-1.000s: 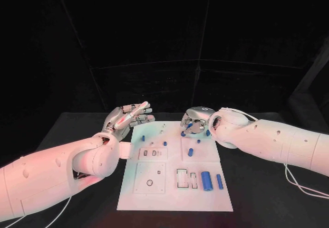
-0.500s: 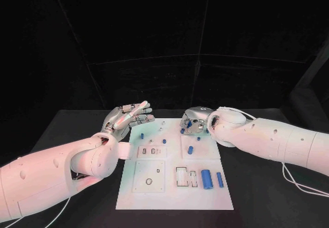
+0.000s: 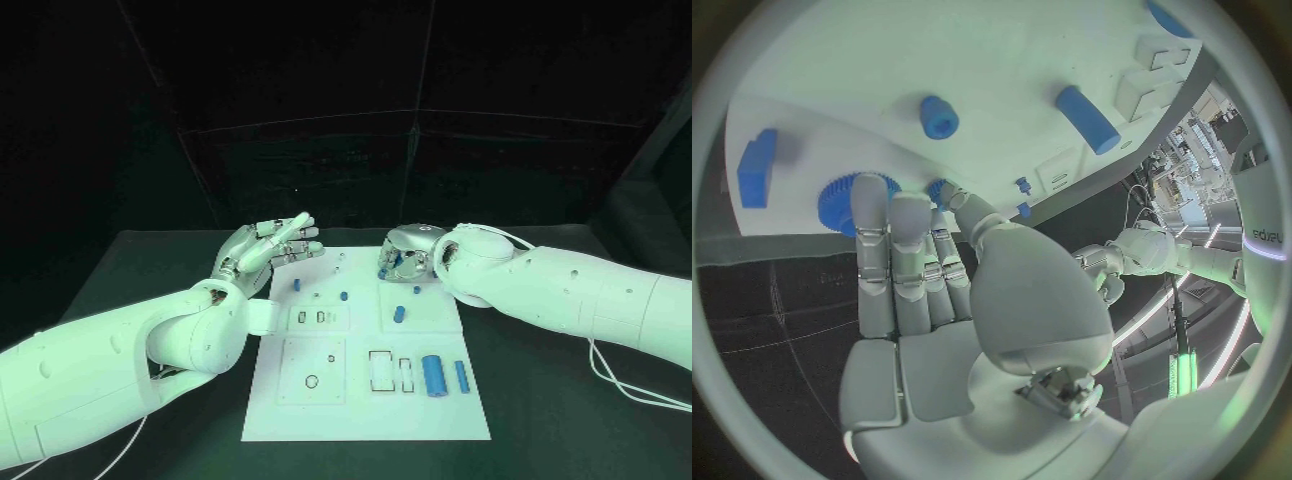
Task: Assemble the parts on the task board
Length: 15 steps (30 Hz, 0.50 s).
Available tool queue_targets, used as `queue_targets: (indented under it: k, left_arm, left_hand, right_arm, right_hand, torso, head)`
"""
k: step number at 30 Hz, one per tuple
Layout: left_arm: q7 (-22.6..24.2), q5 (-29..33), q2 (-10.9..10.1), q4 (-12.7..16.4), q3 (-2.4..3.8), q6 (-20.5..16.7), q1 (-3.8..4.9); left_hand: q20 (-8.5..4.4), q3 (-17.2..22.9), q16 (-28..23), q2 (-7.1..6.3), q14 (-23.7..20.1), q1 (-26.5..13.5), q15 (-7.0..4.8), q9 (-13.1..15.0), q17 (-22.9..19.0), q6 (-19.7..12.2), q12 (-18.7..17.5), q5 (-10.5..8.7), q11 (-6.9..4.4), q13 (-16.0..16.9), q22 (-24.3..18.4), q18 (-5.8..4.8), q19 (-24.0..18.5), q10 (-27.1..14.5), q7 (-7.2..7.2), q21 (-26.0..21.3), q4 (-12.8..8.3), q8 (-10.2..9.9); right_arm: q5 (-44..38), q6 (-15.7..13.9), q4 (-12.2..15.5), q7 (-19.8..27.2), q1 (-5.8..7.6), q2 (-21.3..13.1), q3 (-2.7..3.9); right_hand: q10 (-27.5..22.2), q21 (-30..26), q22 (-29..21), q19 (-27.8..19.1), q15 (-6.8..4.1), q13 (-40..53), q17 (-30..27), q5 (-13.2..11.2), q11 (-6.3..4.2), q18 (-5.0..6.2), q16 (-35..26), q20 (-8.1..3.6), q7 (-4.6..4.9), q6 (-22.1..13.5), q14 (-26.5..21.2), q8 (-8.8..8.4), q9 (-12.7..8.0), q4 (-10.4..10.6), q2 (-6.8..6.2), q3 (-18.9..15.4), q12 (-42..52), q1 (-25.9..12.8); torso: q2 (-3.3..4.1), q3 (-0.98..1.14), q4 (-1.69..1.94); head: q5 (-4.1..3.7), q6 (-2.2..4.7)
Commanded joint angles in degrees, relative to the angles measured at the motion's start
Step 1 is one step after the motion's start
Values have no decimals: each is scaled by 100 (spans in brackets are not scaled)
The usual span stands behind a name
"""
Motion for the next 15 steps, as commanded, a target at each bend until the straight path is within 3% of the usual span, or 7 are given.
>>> queue_targets:
  k: [1,10,15]
  left_arm:
    - [-12,2,13,2,6,93,9]
    - [-33,2,26,-15,6,106,10]
    - [-38,2,24,-20,6,111,10]
  left_hand:
    - [-1,-28,-30,0,33,-20,9,-5,9,4,-26,26,0,-5,-7,33,33,13,7,-19,-4,-28]
    - [-2,-29,-34,7,38,-10,8,-5,13,5,-31,26,-2,-5,-9,33,46,15,1,-21,-11,-34]
    - [-3,-29,-37,10,38,-3,8,-5,14,6,-34,26,-3,-5,-11,33,52,16,-1,-23,-16,-37]
  right_arm:
    - [-39,111,1,1,16,27,6]
    - [-39,239,-16,-39,15,69,5]
    - [-39,243,-28,-48,14,88,5]
  right_hand:
    - [78,245,321,136,-3,3,224,-20,-4,-71,230,-9,3,70,72,33,6,31,-14,87,36,-75]
    - [219,904,1197,468,-31,3,852,-38,-39,-206,876,-21,-17,175,169,20,3,140,-102,352,13,-96]
    - [235,1019,1325,485,-29,3,980,-41,-37,-221,1025,-17,-14,184,168,10,0,189,-155,448,-3,-107]
  torso:
    - [15,7,16]
    - [28,10,24]
    - [30,12,16]
  head:
    - [17,-17]
    - [37,-51]
    - [33,-74]
